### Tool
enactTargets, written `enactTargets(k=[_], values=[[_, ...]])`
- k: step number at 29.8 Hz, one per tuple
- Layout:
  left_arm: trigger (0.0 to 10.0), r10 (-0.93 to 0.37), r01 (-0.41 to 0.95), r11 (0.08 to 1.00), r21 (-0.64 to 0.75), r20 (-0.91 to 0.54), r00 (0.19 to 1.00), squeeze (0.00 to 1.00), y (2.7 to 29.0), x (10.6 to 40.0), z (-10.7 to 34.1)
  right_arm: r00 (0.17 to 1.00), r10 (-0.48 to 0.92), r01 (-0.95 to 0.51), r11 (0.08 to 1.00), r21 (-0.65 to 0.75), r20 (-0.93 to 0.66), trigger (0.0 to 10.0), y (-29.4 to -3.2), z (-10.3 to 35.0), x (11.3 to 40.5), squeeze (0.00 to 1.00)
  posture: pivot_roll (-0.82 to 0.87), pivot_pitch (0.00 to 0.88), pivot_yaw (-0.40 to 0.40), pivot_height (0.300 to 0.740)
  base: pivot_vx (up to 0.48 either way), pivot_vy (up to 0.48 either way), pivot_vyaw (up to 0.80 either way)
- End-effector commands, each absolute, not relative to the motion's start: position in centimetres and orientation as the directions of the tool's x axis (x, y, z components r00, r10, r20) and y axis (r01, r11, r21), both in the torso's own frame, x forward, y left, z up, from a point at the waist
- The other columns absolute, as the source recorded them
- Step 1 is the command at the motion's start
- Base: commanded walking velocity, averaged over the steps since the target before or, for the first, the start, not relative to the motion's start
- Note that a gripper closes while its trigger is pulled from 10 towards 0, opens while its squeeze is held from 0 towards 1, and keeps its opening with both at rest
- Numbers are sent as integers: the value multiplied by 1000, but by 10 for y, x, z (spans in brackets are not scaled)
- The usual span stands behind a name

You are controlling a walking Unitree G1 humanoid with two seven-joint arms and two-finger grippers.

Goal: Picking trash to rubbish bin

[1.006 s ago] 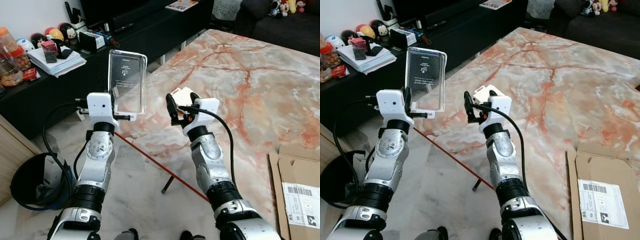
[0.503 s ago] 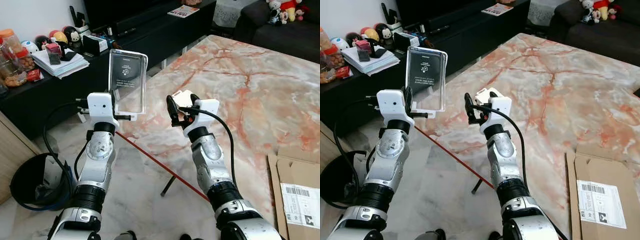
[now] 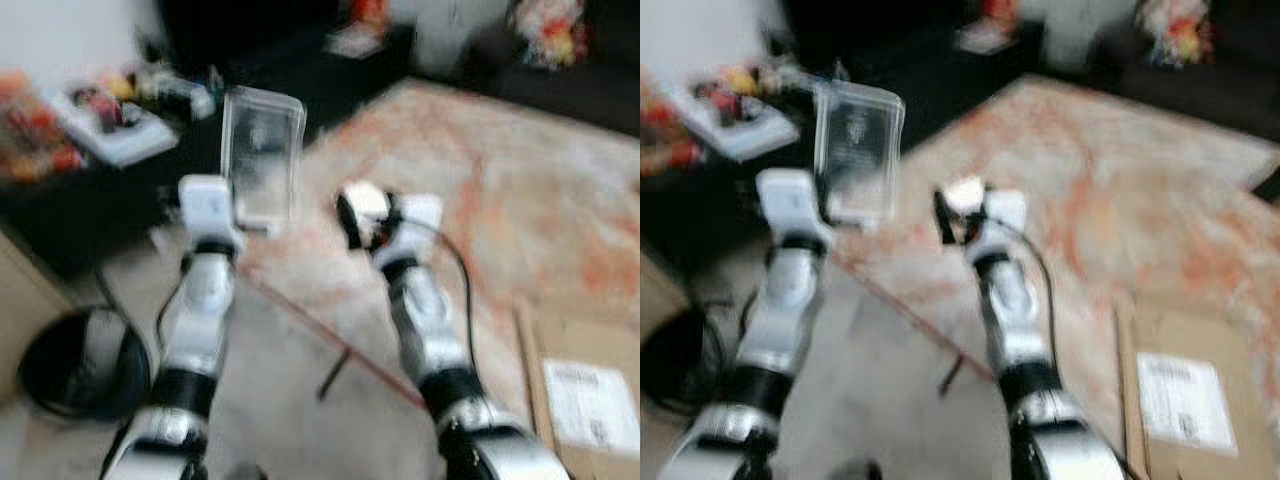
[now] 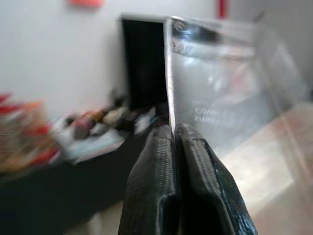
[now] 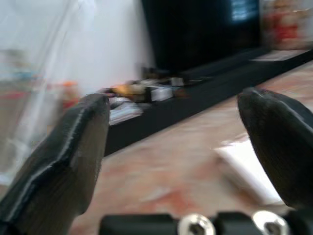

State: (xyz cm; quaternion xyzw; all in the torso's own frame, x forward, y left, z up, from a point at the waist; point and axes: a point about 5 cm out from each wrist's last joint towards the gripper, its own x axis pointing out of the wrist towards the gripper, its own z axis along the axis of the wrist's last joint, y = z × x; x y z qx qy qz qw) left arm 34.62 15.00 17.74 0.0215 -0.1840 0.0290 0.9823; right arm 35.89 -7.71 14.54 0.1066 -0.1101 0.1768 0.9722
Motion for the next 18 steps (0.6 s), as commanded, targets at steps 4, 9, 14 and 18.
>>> enactTargets(k=[4,9,14,18], values=[[10000,34,-53,998,37,390,920,0,146,348,186,908,328,-375,914,158,259,10000,-76,149,361,0,101,88,7,740,-137,0,0],[10000,36,-55,998,36,391,920,0,146,348,186,908,331,-378,913,156,258,10000,-76,149,361,0,103,94,4,740,0,0,0],[10000,36,-53,998,34,395,918,0,146,347,186,907,333,-379,913,155,258,10000,-76,150,361,0,102,98,2,740,-50,0,0],[10000,36,-53,998,32,398,917,0,146,347,187,907,333,-379,912,155,258,10000,-76,150,361,0,102,99,1,740,-283,0,0]])
